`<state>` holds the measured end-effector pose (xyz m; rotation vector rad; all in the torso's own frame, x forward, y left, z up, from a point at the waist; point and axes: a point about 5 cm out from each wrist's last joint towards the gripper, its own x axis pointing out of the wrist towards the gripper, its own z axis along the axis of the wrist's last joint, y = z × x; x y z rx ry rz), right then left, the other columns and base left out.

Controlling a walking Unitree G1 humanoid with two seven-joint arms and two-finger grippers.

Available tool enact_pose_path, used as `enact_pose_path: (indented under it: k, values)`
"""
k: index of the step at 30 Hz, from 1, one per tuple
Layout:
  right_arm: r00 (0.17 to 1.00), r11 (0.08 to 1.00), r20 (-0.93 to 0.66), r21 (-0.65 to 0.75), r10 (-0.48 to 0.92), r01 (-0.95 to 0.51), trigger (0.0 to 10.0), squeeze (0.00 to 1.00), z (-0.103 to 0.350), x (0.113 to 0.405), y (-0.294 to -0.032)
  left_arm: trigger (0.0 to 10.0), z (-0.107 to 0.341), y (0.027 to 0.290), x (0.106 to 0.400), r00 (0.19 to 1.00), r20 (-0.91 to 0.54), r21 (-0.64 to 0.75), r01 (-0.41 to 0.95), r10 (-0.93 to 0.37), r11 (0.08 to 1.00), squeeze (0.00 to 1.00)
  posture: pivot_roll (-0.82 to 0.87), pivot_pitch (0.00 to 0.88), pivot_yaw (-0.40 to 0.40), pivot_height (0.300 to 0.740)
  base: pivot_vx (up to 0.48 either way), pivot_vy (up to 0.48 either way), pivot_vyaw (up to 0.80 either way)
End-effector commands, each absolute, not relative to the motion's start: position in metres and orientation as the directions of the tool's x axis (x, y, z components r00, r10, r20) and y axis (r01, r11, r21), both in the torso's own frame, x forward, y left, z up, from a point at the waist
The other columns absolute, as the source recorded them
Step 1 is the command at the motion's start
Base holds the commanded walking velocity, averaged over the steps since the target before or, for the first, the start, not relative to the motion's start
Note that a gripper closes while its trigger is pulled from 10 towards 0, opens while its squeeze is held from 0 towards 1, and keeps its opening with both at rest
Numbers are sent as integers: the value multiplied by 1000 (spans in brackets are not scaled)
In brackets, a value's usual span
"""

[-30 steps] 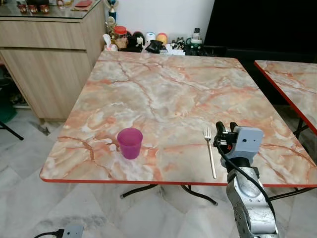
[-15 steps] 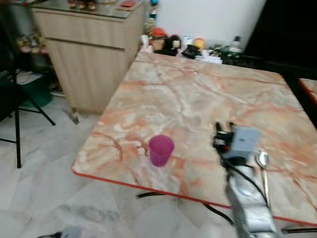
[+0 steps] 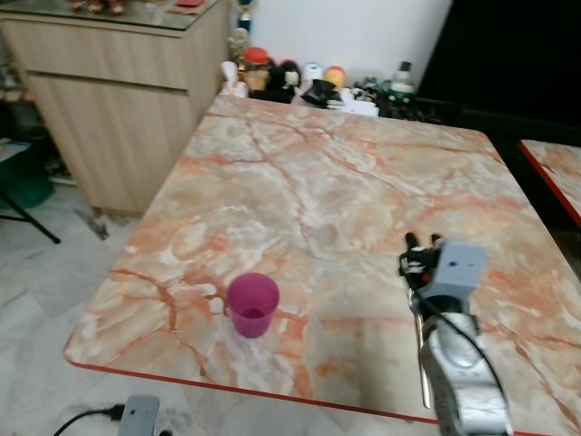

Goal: Setting the table

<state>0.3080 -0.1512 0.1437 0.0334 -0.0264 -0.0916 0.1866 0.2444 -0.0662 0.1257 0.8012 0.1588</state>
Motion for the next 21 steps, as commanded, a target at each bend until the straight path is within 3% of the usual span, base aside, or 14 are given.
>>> enact_pose_path:
  k: [1,2,20,21]
  values:
    - [988,987,-48,56,-150,153,10000,0,133,303,-165,10000,-69,241,184,671,-720,156,-94,179,983,0,41,111,-76,740,0,0,0]
    - [984,986,-110,80,-139,149,10000,1000,124,302,-165,10000,-69,240,184,670,-721,155,-94,178,983,0,41,111,-76,740,0,0,0]
    - [943,993,-329,83,-54,85,10000,1000,96,295,-157,10000,-72,240,180,660,-731,153,-87,172,984,0,43,113,-78,740,0,0,0]
    - [942,993,-333,85,-49,81,10000,376,95,294,-158,10000,-72,240,180,660,-732,154,-86,172,984,0,43,113,-78,740,0,0,0]
